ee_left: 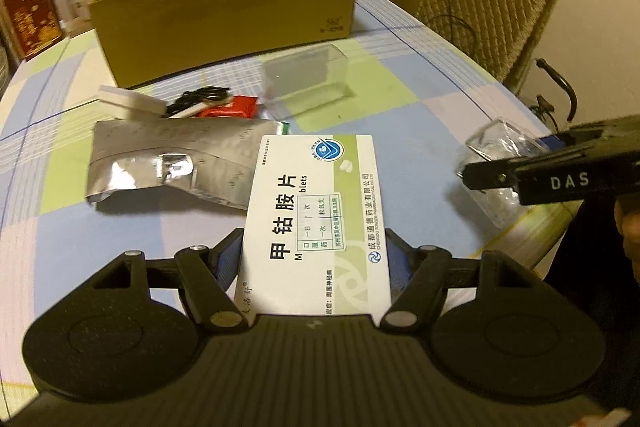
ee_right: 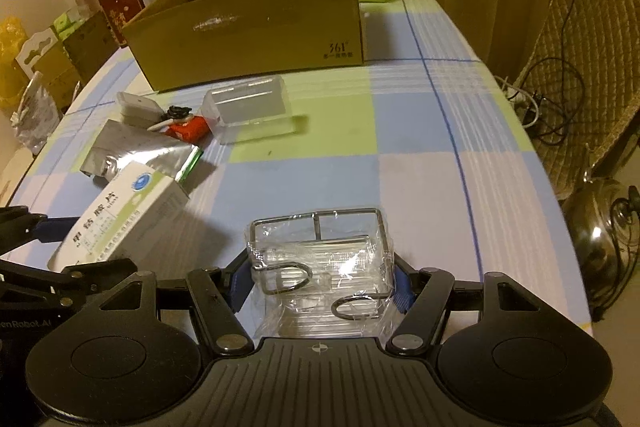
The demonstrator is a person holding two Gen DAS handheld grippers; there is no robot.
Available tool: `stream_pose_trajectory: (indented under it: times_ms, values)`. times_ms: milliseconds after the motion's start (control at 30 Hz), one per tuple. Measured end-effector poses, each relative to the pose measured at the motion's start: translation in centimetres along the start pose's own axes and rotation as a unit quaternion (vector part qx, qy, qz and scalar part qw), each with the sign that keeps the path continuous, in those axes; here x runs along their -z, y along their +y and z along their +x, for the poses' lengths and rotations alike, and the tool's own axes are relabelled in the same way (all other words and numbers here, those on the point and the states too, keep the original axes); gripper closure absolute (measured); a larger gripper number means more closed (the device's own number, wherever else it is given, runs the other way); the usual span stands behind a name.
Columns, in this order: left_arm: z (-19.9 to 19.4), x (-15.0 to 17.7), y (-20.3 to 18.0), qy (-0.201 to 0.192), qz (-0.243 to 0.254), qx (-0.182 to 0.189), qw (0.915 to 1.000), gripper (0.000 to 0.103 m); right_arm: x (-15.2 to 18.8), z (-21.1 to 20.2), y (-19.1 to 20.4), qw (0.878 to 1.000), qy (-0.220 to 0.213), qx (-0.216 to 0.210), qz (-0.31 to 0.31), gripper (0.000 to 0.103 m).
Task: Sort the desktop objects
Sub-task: 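Carry both items into the cardboard box and open both tools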
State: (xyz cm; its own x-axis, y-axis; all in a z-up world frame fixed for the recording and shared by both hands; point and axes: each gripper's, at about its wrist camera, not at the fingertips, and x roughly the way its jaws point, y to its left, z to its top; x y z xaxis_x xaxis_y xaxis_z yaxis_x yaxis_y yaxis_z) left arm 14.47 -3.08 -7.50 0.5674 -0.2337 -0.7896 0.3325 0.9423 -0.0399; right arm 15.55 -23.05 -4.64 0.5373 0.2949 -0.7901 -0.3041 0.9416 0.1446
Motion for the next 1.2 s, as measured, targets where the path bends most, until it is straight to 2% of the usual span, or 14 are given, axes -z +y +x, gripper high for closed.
stream_pose_trajectory:
  times_ms: [367,733,1000,1200]
  values:
    - [-3.1,-0.8,0.9,-0.023,-0.032,-0.018,0.9991,0.036,-1.2,-1.9,1.8,1.0,-0.021,-0.011,-0.02,0.039]
    - [-5.2,-1.7,2.2,-0.042,-0.039,-0.037,0.9977,0.036,-3.0,-2.9,3.0,0.998,-0.036,-0.013,-0.041,0.039]
    - [-6.0,-4.4,4.8,-0.06,-0.036,-0.056,0.9959,0.036,-7.1,-3.1,4.3,0.996,-0.059,-0.019,-0.066,0.039]
    - [-5.9,-9.0,7.0,-0.077,-0.015,-0.068,0.9945,0.036,-12.2,-2.4,5.3,0.993,-0.073,-0.026,-0.091,0.039]
